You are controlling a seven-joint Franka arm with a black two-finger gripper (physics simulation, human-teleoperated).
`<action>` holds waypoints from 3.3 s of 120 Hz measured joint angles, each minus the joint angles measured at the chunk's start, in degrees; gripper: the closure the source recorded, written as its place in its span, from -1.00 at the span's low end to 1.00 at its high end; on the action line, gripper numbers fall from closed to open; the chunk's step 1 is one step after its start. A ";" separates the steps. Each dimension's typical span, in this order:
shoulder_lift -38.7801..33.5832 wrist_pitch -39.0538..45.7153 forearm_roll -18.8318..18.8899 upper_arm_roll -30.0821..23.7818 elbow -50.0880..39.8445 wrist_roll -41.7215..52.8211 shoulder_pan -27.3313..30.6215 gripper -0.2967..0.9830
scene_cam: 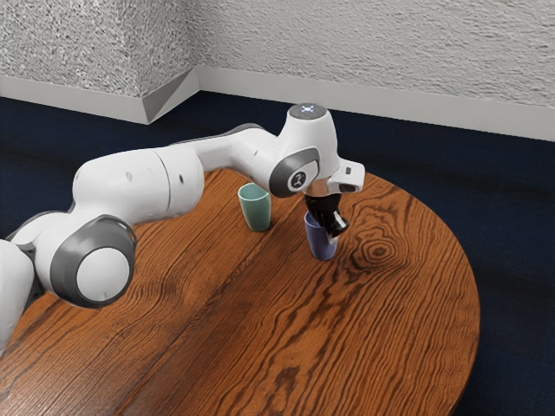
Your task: Place the right cup onto the left cup
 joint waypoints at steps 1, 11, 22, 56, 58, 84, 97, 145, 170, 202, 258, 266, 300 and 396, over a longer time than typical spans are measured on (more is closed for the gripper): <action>0.00 0.00 0.00 0.00 0.00 0.01 0.00 0.61; 0.03 0.02 0.07 0.01 0.00 0.12 0.00 0.64; 0.05 0.07 0.22 0.01 0.00 0.17 0.00 0.66; -4.34 0.07 0.55 0.02 -3.19 -0.06 -0.08 0.68; -4.96 0.07 0.56 0.04 -3.61 -0.08 -0.09 0.68; -10.15 -0.83 0.93 0.19 -4.65 -0.24 2.21 0.68; -11.02 -2.15 1.06 1.19 -4.10 -0.08 3.53 0.68; -11.71 -7.75 0.96 3.49 -1.09 2.48 7.51 0.69; -11.31 -8.96 0.72 3.77 0.56 4.28 9.20 0.69; -7.84 -9.40 0.61 2.99 3.83 6.61 10.60 0.69; -6.67 -9.50 0.66 1.25 5.70 9.22 10.64 0.69; -6.51 -9.41 0.67 1.23 5.70 9.44 10.64 0.69; -5.84 -9.07 0.62 1.30 5.66 10.19 10.64 0.69; -5.09 -7.72 0.69 1.86 4.66 11.08 10.64 0.68</action>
